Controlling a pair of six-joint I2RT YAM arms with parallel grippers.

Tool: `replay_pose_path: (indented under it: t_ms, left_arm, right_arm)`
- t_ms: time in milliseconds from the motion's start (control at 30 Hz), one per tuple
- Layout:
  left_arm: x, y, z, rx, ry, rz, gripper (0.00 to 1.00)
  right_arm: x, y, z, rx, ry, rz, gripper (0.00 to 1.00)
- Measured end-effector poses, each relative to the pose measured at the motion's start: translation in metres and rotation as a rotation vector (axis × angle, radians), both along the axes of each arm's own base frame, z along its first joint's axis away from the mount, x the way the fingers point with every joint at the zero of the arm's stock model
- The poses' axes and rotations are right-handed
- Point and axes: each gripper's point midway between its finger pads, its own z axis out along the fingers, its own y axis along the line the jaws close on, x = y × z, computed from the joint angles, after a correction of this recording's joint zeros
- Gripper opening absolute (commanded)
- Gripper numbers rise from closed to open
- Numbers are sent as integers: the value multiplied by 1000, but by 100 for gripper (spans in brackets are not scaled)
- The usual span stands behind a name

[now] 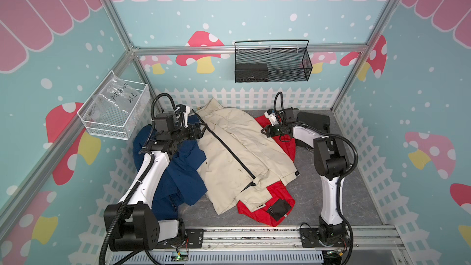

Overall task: Unzip the jacket
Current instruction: Flatten out the jacket.

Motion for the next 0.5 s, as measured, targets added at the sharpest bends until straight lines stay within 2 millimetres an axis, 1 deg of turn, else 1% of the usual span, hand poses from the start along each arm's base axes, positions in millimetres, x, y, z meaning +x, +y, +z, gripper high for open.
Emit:
replay_pose_path:
  t_ms: [67, 100, 167, 200, 233, 267, 300, 333, 367, 400, 433, 500]
  left_arm:
    - [-1, -6, -2, 11, 7, -5, 75]
    - [-2, -12, -4, 20, 14, -9, 75]
    - [-5, -22, -8, 24, 39, -14, 75]
    - [-5, -27, -9, 20, 52, -17, 75]
    - [-4, -31, -8, 9, 66, -14, 75]
    - [-2, -32, -8, 1, 78, -8, 75]
    - [1, -32, -7, -7, 92, 5, 75]
    - [5, -32, -8, -14, 108, 17, 75]
    - [8, -32, -9, -13, 120, 27, 75]
    - [12, -32, -11, -6, 134, 37, 75]
    - [16, -32, -14, 6, 153, 43, 75]
    - [23, -34, -22, 27, 201, 51, 76]
  right_arm:
    - [-7, -9, 39, -10, -77, -33, 0]
    - [-13, -17, 64, -13, -124, -58, 0]
    - [-25, -38, 106, -14, -209, -118, 0]
    - [-31, -53, 126, -12, -248, -158, 0]
    - [-36, -69, 141, -12, -282, -200, 0]
    - [-40, -82, 150, -12, -303, -235, 0]
    - [-43, -99, 156, -15, -318, -281, 0]
    - [-44, -113, 154, -18, -318, -320, 0]
    - [-45, -124, 148, -22, -306, -353, 0]
    - [-45, -133, 137, -23, -283, -380, 0]
    - [-46, -141, 119, -26, -245, -402, 0]
    - [-48, -146, 87, -31, -167, -420, 0]
